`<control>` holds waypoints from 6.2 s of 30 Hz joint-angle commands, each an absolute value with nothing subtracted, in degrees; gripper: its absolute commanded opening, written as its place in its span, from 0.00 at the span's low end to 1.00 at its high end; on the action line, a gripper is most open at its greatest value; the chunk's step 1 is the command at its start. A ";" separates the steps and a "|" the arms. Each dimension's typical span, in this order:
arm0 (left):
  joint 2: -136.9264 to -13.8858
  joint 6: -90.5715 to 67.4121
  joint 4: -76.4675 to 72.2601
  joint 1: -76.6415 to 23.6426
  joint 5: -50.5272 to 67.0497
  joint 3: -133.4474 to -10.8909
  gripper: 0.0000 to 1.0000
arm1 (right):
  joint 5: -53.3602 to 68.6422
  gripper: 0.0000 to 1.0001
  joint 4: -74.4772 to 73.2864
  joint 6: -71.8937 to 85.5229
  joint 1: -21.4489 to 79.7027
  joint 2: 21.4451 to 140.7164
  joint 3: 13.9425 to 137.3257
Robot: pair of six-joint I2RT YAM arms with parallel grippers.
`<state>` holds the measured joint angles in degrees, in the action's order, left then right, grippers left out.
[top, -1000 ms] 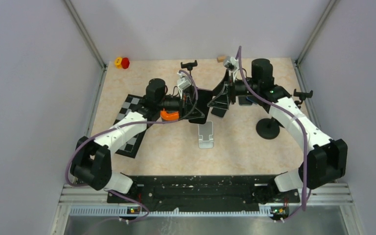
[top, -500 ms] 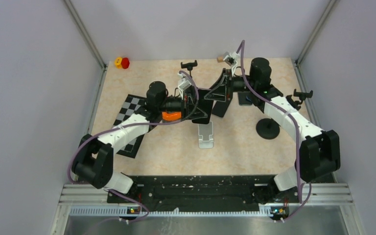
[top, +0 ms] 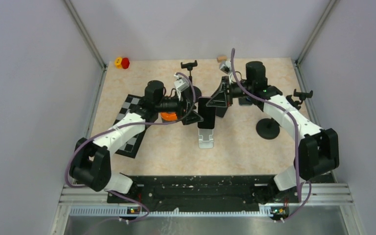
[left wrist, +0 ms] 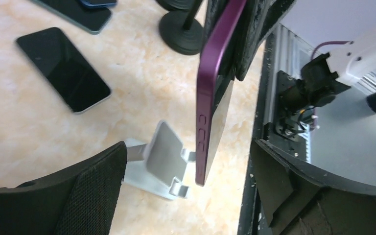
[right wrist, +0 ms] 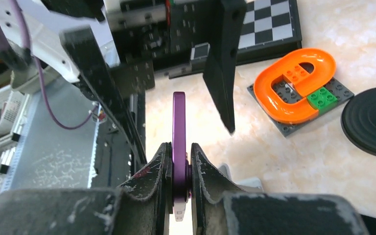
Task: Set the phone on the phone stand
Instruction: Place the phone on the phone stand, then pick up the phone stand with the phone at the center of the board.
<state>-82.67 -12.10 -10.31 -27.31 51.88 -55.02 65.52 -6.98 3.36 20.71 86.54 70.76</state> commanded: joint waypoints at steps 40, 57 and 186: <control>-68.81 5.78 5.69 -24.08 44.46 -53.02 0.99 | 63.98 0.00 -1.79 -10.35 23.52 92.53 60.05; -68.51 6.05 6.15 -24.07 44.96 -52.64 0.99 | 62.51 0.00 3.17 -10.90 21.80 92.81 54.72; -72.70 5.30 -1.17 -24.08 38.20 -48.69 0.99 | 66.84 0.00 17.18 4.84 17.15 91.52 56.91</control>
